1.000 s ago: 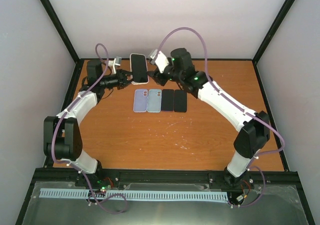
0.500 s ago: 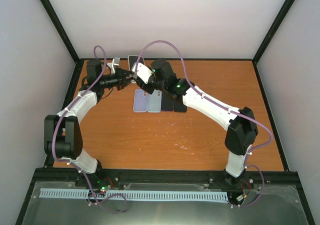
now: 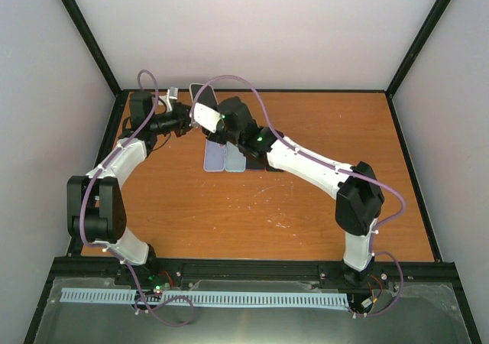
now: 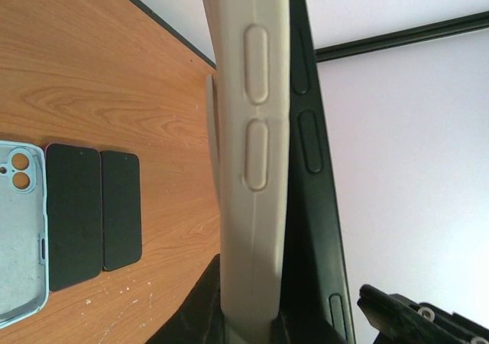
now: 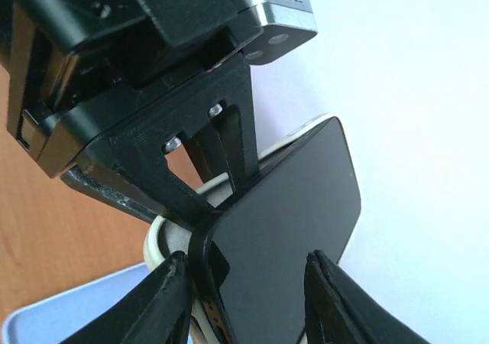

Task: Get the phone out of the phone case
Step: Remove the phone case from the phone.

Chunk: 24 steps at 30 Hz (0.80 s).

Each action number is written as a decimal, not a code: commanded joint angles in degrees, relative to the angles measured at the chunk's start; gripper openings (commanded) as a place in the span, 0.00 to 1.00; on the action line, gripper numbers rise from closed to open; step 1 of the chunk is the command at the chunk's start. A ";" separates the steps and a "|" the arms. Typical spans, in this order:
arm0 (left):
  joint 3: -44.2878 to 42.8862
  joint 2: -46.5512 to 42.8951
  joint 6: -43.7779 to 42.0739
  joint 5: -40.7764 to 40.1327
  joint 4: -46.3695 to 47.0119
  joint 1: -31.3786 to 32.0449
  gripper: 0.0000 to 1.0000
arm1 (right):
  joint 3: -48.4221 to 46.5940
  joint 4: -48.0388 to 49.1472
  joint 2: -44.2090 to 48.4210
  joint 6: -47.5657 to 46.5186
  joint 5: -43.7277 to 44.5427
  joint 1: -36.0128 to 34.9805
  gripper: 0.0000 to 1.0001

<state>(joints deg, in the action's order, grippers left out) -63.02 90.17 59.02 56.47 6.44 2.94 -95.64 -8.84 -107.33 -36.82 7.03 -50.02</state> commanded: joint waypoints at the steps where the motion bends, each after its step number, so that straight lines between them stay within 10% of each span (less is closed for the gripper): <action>1: -2.11 -2.65 -0.20 3.19 2.66 0.14 0.01 | 3.63 12.18 -2.46 -10.54 11.35 -1.11 0.37; 24: -0.10 -4.26 -5.32 0.81 -1.55 -1.34 0.01 | 1.36 24.00 -0.48 -8.48 12.41 0.05 0.03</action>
<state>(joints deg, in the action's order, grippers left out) -63.02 89.60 59.88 50.85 6.39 1.58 -94.21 8.86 -113.56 -50.09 17.15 -52.40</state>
